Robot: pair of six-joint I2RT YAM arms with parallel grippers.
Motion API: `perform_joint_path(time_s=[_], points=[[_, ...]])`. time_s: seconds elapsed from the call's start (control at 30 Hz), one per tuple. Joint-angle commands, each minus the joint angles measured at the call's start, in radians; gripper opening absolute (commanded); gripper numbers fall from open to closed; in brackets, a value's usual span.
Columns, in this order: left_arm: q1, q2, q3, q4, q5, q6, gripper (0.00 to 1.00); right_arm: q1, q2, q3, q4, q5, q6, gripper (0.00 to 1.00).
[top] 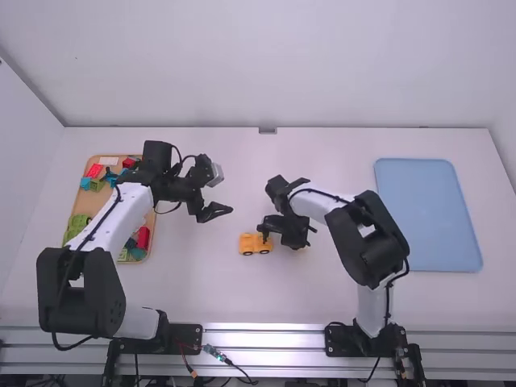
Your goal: Assemble lego blocks to make yellow taxi
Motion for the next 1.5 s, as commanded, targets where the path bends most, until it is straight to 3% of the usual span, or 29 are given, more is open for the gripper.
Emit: perform_joint_path(time_s=[0.0,0.07,0.43,0.7,0.83,0.9,0.97,1.07,1.13,1.17,1.3,1.33,1.47], points=[[0.006,0.003,0.016,-0.004,0.015,0.016,0.99,0.002,0.005,-0.004,-0.002,0.013,0.026,0.57],[0.006,0.003,0.016,-0.004,0.015,0.016,0.99,0.001,0.005,0.015,-0.024,0.003,0.026,0.99],[0.005,0.003,0.013,-0.004,0.015,0.017,0.99,0.001,-0.019,0.172,-0.115,0.031,0.076,0.99],[0.001,0.003,-0.055,-0.004,0.091,0.189,0.99,-0.005,-0.285,0.138,-0.103,-0.046,0.071,0.99],[-0.007,0.003,-0.135,0.012,0.180,0.292,0.99,-0.063,-0.519,-0.033,0.026,-0.214,-0.016,0.99],[-0.014,0.003,-0.153,0.022,0.193,0.311,0.99,-0.082,-0.555,-0.080,0.059,-0.264,-0.055,0.99],[-0.042,0.003,-0.217,0.086,0.211,0.332,0.99,-0.156,-0.648,-0.241,0.186,-0.372,-0.117,0.99],[-0.089,0.003,-0.304,0.230,0.195,0.256,0.99,-0.248,-0.716,-0.427,0.362,-0.404,-0.048,0.99],[-0.122,0.003,-0.373,0.379,0.196,0.165,0.99,-0.296,-0.750,-0.532,0.462,-0.443,-0.014,0.99],[-0.122,0.003,-0.373,0.379,0.196,0.165,0.99,-0.296,-0.750,-0.532,0.462,-0.443,-0.014,0.99],[-0.153,0.003,-0.522,0.712,0.196,-0.036,0.99,-0.340,-0.787,-0.719,0.688,-0.537,-0.019,0.99],[-0.153,0.003,-0.522,0.712,0.196,-0.036,0.99,-0.340,-0.787,-0.719,0.688,-0.537,-0.019,0.99],[-0.155,0.004,-0.628,0.921,0.119,-0.177,0.99,-0.369,-0.761,-0.854,0.921,-0.646,-0.059,0.99]])
